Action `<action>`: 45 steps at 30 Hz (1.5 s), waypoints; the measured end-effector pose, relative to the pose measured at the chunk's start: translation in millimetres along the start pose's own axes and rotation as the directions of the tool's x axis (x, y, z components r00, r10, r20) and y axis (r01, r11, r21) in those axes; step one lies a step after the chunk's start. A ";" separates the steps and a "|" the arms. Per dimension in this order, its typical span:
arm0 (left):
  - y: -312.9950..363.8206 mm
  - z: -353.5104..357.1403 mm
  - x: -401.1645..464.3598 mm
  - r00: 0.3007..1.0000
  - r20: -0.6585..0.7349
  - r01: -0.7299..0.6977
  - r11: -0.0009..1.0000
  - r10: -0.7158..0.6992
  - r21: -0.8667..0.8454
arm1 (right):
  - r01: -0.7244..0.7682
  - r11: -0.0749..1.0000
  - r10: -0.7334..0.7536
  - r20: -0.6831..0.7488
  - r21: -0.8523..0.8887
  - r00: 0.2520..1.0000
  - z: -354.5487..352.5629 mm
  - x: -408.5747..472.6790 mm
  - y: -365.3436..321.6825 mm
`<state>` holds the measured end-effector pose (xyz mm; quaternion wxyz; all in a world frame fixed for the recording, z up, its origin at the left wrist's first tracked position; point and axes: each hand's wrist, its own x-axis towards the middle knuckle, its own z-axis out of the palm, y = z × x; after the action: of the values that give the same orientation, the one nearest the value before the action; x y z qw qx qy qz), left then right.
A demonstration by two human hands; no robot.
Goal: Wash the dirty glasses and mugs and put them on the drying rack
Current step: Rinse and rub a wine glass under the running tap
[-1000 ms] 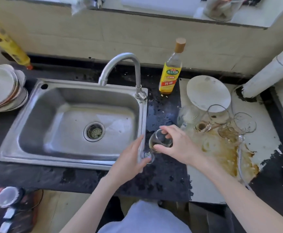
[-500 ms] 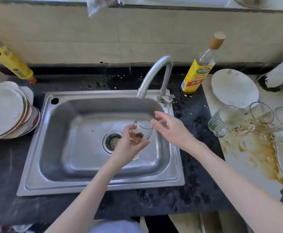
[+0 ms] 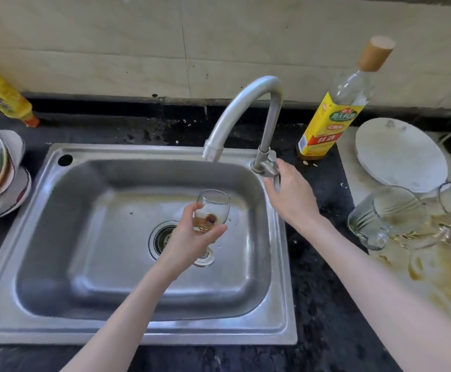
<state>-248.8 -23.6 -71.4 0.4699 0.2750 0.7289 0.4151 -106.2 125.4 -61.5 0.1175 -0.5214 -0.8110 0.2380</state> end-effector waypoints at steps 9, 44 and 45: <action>-11.2 2.5 -5.1 0.994 -0.059 0.083 0.980 -0.095 -0.181 | 0.248 0.943 -0.257 -0.015 -0.221 0.966 27.1 -15.8 10.4; -39.1 -10.7 -12.6 0.748 0.381 0.661 0.557 -0.543 -0.503 | -0.372 0.894 0.112 0.676 0.252 0.728 75.1 -57.6 -23.7; -38.8 -10.6 -11.6 0.765 0.364 0.641 0.571 -0.531 -0.514 | -0.386 0.884 0.111 0.683 0.265 0.722 75.4 -57.8 -24.9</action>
<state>-254.2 -56.0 -97.4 0.7029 -0.1162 0.5605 0.4223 -134.1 44.8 -110.3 -0.1038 -0.4778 -0.6571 0.5737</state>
